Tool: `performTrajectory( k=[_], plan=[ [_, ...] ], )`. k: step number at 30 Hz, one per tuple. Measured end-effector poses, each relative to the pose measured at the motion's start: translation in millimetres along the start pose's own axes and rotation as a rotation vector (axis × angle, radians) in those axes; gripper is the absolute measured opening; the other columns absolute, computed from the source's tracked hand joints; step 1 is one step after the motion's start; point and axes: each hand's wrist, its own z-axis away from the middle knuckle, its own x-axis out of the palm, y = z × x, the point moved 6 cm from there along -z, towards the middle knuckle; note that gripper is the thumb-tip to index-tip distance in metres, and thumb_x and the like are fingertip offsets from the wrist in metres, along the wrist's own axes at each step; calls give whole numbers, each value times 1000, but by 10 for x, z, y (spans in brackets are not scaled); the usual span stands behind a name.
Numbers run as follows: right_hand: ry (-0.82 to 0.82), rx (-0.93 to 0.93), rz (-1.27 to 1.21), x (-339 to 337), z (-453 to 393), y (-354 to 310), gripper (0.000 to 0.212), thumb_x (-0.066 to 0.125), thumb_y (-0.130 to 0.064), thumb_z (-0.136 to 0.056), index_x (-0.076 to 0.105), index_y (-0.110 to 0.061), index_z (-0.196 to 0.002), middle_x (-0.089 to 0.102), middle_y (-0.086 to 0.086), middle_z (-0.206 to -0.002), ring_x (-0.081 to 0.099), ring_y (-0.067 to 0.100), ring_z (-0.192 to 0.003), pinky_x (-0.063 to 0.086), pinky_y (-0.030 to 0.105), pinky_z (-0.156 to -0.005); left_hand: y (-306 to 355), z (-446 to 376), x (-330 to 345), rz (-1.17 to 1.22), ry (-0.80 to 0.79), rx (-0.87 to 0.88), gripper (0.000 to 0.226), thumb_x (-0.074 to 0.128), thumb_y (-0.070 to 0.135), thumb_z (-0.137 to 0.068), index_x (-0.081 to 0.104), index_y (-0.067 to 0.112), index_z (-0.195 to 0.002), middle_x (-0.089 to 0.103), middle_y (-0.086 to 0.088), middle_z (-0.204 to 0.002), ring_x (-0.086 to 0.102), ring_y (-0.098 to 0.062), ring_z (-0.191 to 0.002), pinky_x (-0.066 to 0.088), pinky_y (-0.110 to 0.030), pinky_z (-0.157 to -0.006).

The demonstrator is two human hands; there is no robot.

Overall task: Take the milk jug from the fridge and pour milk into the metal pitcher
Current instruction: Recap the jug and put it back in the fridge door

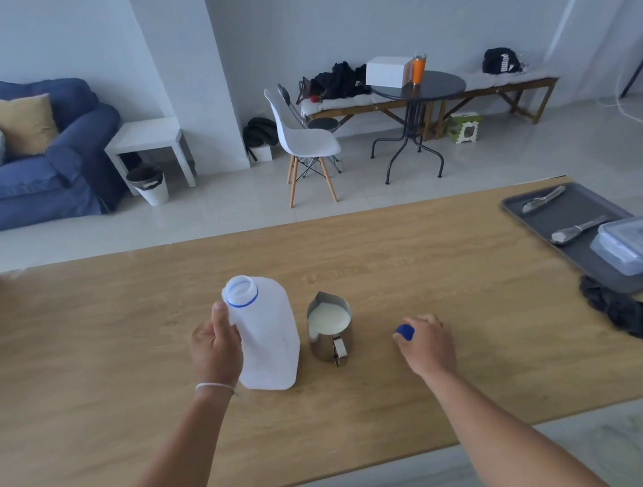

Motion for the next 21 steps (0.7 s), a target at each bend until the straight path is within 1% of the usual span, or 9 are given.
performTrajectory(
  k=[1, 3, 6, 9, 11, 14, 16, 18, 21],
  plan=[
    [-7, -31, 62, 25, -26, -5, 45, 66, -52, -89, 68, -30, -128, 62, 0, -130, 55, 27, -116, 43, 37, -102, -7, -13, 3, -3, 4, -6, 56, 38, 59, -85, 24, 16, -51, 28, -9, -52, 29, -24, -54, 26, -37, -56],
    [1, -86, 117, 36, -56, -43, 47, 65, -53, -90, 68, -27, -129, 65, 0, -128, 56, 27, -113, 43, 35, -99, -16, -43, 0, -5, 14, -12, 56, 39, 59, -85, 24, 16, -53, 28, -9, -52, 29, -23, -54, 26, -37, -56],
    [-8, -93, 76, 7, -76, -89, 47, 68, -43, -92, 67, -18, -132, 67, 6, -123, 59, 29, -113, 44, 35, -97, -20, -64, -24, -1, 24, 1, 56, 39, 58, -84, 24, 14, -53, 27, -7, -51, 29, -22, -53, 27, -37, -55],
    [59, -45, -154, -197, -62, -228, 45, 71, -36, -91, 68, -11, -129, 69, 12, -120, 63, 31, -112, 49, 37, -94, -18, -78, -85, -36, 54, 43, 57, 37, 57, -85, 26, 12, -52, 27, -8, -50, 28, -21, -52, 26, -36, -54],
    [154, -77, -346, -477, -29, -513, 41, 73, -30, -91, 69, -8, -125, 70, 12, -118, 64, 31, -111, 51, 39, -93, -13, -95, -142, -28, 73, 39, 58, 38, 58, -85, 26, 12, -51, 27, -8, -50, 28, -20, -51, 26, -35, -53],
    [351, -306, -464, -1010, 92, -1172, 41, 76, -29, -88, 70, -8, -122, 73, 8, -117, 66, 28, -107, 52, 38, -94, -2, -109, -187, -37, 70, 16, 56, 40, 54, -87, 24, 13, -53, 25, -7, -52, 26, -18, -50, 25, -32, -53],
    [413, -507, -530, -1286, 239, -1664, 42, 79, -29, -87, 70, -7, -122, 74, 5, -115, 67, 21, -104, 51, 33, -94, 7, -113, -195, -41, 54, -7, 55, 41, 53, -88, 22, 14, -54, 23, -5, -53, 24, -14, -49, 24, -32, -53],
    [344, -715, -601, -1449, 420, -2166, 44, 81, -29, -85, 70, -8, -122, 74, 3, -114, 66, 15, -98, 51, 28, -91, 10, -135, -206, -41, 34, -21, 61, 40, 60, -84, 23, 9, -55, 25, -7, -54, 25, -16, -51, 26, -32, -54],
    [150, -1003, -604, -1498, 727, -2780, 44, 83, -30, -82, 72, -11, -121, 74, 0, -111, 65, 12, -95, 50, 23, -87, 15, -171, -229, -52, 10, -8, 67, 36, 65, -81, 26, 4, -55, 27, -9, -54, 26, -18, -52, 25, -32, -53]
  ],
)
